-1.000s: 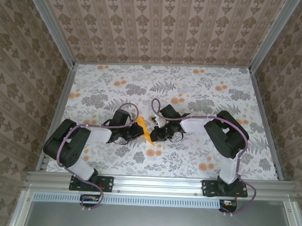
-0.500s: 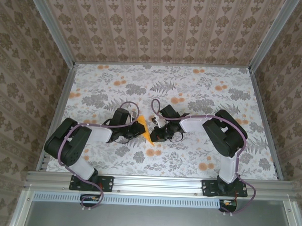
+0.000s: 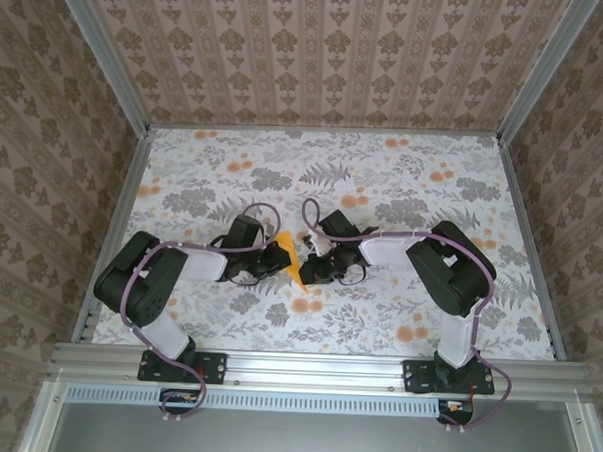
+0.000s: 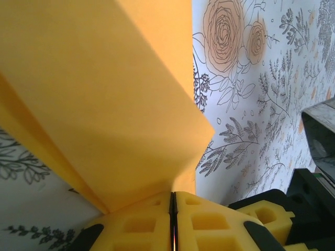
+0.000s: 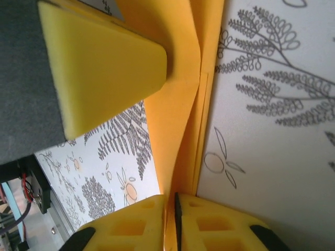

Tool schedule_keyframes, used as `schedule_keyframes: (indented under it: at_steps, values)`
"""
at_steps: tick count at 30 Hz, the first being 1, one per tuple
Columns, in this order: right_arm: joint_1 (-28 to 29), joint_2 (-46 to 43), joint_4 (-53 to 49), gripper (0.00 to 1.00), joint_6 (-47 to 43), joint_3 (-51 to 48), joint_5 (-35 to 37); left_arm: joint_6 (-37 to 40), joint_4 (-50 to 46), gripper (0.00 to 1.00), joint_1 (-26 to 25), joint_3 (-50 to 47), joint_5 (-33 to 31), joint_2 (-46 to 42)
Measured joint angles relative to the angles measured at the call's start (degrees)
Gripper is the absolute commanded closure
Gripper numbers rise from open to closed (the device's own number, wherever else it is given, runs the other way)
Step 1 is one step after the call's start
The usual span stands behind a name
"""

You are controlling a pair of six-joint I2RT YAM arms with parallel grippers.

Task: Fold a paper plane with a square sheet of paper (pick it up from the middle)
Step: Fold the wing for the fifth time at the center of the table.

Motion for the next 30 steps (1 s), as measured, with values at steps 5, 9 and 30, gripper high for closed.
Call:
schedule_keyframes:
  at_steps: [5, 9, 30]
  values:
    - [0.26, -4.92, -2.16, 0.83, 0.09, -0.04, 2.71, 0.37, -1.57, 0.90, 0.00, 0.66, -0.26, 0.00]
    - [1.22, -6.40, -2.78, 0.86, 0.22, 0.98, 4.04, 0.42, -2.21, 0.91, -0.04, 0.96, -0.39, 0.00]
    - [3.50, 1.64, -2.21, 0.91, 0.22, 2.78, 3.56, 0.55, -4.85, 0.92, -0.42, 2.03, -1.29, 0.00]
